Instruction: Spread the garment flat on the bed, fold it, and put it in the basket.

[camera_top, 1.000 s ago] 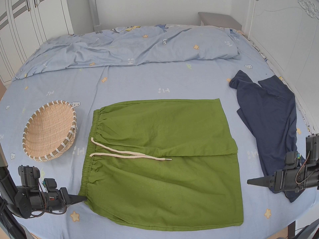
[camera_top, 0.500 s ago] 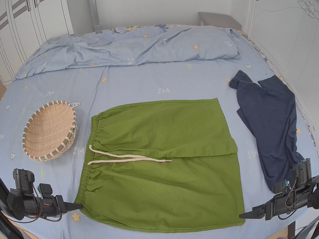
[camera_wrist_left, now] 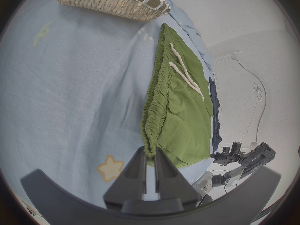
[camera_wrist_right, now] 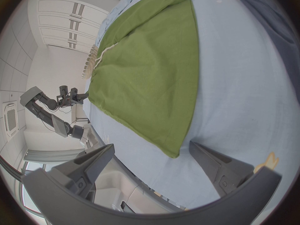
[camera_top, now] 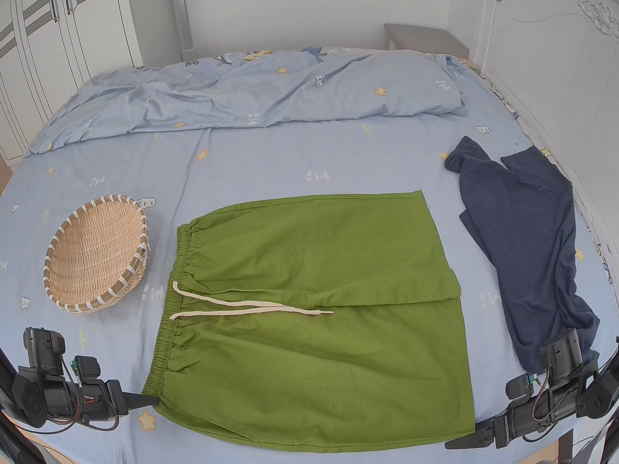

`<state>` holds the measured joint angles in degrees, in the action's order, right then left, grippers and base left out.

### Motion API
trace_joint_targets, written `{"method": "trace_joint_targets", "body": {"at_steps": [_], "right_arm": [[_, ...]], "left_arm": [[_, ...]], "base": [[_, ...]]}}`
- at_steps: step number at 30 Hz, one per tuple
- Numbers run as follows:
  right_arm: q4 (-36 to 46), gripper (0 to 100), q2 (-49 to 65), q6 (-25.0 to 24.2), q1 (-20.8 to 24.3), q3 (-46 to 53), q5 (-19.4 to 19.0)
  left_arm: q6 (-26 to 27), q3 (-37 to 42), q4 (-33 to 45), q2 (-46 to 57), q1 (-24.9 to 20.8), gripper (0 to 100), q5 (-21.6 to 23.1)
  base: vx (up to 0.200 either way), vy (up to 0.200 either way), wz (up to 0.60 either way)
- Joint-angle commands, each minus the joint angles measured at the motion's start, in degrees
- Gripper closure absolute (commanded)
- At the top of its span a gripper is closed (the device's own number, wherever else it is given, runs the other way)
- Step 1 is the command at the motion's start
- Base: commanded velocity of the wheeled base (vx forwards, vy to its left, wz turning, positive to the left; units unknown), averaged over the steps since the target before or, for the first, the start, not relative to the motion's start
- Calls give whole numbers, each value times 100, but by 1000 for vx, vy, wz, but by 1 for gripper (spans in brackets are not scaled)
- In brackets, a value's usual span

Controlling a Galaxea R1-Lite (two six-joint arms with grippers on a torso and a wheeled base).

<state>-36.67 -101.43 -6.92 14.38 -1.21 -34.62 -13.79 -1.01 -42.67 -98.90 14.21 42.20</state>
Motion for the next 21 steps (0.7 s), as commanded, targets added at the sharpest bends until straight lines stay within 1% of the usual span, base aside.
{"method": "trace_joint_targets", "body": {"at_steps": [1,6,11,16,17,21], "right_arm": [[-7,0,-299,-11,126,121,-36],[-139,0,-352,-28,196,121,-62],[-385,0,-501,-37,100,121,-124],[-499,0,-563,-37,-67,121,-124],[-517,0,-563,-46,-155,121,-133],[-525,0,-554,-46,-173,121,-133]], "left_arm": [[-1,101,-5,-24,-6,100,-2],[-1,101,-5,-15,-6,100,-2],[-1,101,-5,-24,-6,100,-2],[-1,101,-14,-33,2,100,-19],[-1,101,-14,-33,2,100,-19],[-1,101,-14,-33,2,100,-28]], "base": [[0,0,0],[0,0,0],[0,0,0],[0,0,0],[0,0,0],[0,0,0]]}}
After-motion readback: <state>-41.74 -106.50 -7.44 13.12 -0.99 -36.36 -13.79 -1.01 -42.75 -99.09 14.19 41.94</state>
